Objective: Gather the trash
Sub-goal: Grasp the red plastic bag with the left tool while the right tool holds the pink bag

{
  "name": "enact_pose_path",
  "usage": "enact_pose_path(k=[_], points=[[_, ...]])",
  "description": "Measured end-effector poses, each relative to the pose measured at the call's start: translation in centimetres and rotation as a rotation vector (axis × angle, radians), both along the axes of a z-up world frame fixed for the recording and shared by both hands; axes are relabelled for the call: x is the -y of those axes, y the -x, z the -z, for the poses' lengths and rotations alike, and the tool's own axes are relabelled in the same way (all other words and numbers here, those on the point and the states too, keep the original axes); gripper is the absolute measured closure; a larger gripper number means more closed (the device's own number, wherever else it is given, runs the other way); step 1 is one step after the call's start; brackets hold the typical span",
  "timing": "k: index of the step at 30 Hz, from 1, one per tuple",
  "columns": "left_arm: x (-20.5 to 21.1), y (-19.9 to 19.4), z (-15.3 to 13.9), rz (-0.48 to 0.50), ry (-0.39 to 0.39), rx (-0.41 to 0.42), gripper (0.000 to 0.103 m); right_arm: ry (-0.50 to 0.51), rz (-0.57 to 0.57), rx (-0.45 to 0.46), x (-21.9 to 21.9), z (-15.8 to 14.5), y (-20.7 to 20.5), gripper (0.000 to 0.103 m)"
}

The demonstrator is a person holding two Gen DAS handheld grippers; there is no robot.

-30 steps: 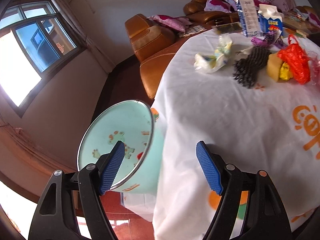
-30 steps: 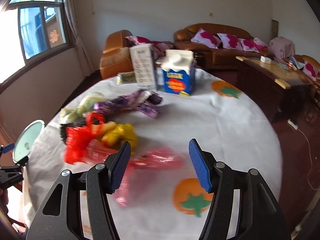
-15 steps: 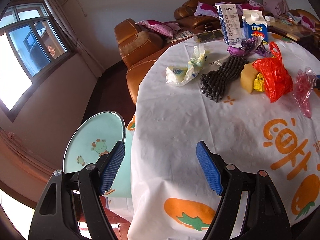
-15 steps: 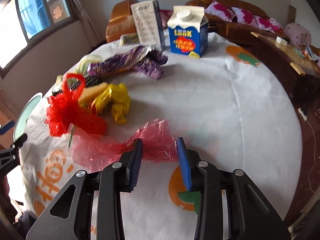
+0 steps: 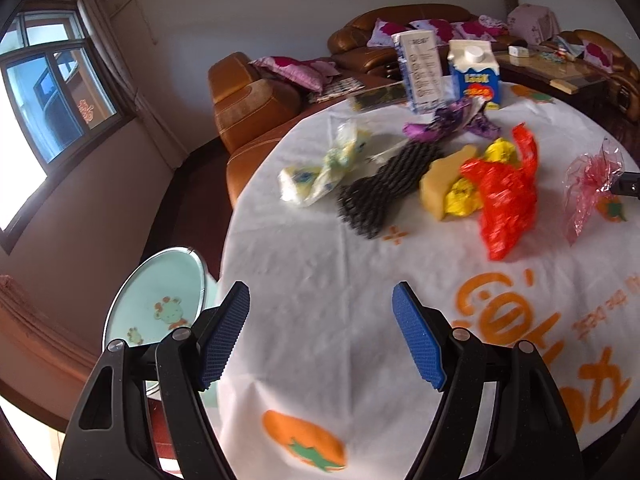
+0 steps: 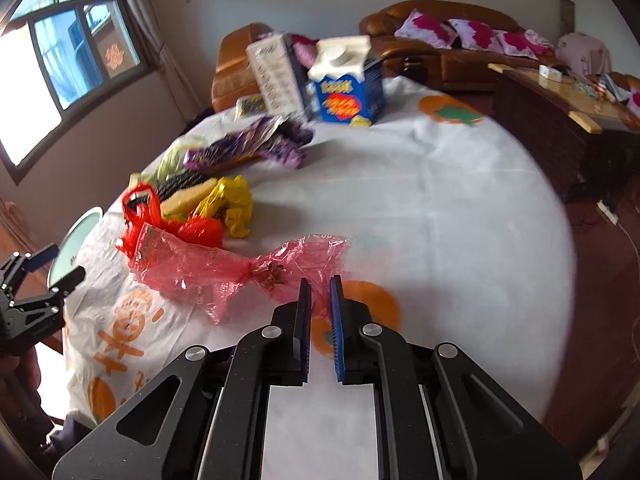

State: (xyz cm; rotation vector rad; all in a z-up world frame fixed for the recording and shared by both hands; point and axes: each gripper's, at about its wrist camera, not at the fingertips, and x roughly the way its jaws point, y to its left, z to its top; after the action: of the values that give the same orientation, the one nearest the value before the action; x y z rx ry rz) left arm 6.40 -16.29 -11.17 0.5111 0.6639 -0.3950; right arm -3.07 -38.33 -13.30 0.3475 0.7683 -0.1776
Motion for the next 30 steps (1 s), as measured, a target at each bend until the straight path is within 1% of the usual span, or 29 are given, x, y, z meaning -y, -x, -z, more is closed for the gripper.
enact_pose_path(k=[5,10,13,18,21,25,26,28,29,30], points=[[3.3,1.7,-0.4,0.067,0.019,0.000,0.030,-0.002,0.084,0.036,2.7,-1.0,2.7,0.093],[6.5,3.4,-0.4,0.133,0.025,-0.001,0.030,-0.027,0.159,0.046,5.4,-0.4,4.7,0.093],[7.7,4.4,-0.1,0.160,0.026,-0.010,0.030,-0.043,0.178,0.051,6.3,0.1,6.0,0.093],[9.0,5.5,0.2,0.184,0.036,-0.023,0.030,-0.067,0.186,0.066,6.5,0.7,7.5,0.093],[9.9,5.8,0.8,0.208,0.014,-0.024,0.030,-0.077,0.188,0.072,6.6,1.0,7.9,0.093],[10.8,5.4,2.4,0.220,0.007,-0.074,0.030,-0.081,0.178,0.076,6.2,1.2,8.0,0.093],[10.9,5.2,2.7,0.224,0.014,-0.096,0.033,-0.081,0.173,0.077,6.0,1.2,7.9,0.093],[11.0,5.0,3.1,0.249,0.039,-0.141,0.056,-0.082,0.164,0.077,5.6,1.2,7.7,0.093],[11.1,5.0,3.1,0.266,0.048,-0.154,0.063,-0.081,0.158,0.078,5.4,1.2,7.6,0.093],[11.1,5.0,3.1,0.280,0.051,-0.162,0.075,-0.081,0.154,0.081,5.2,1.2,7.5,0.093]])
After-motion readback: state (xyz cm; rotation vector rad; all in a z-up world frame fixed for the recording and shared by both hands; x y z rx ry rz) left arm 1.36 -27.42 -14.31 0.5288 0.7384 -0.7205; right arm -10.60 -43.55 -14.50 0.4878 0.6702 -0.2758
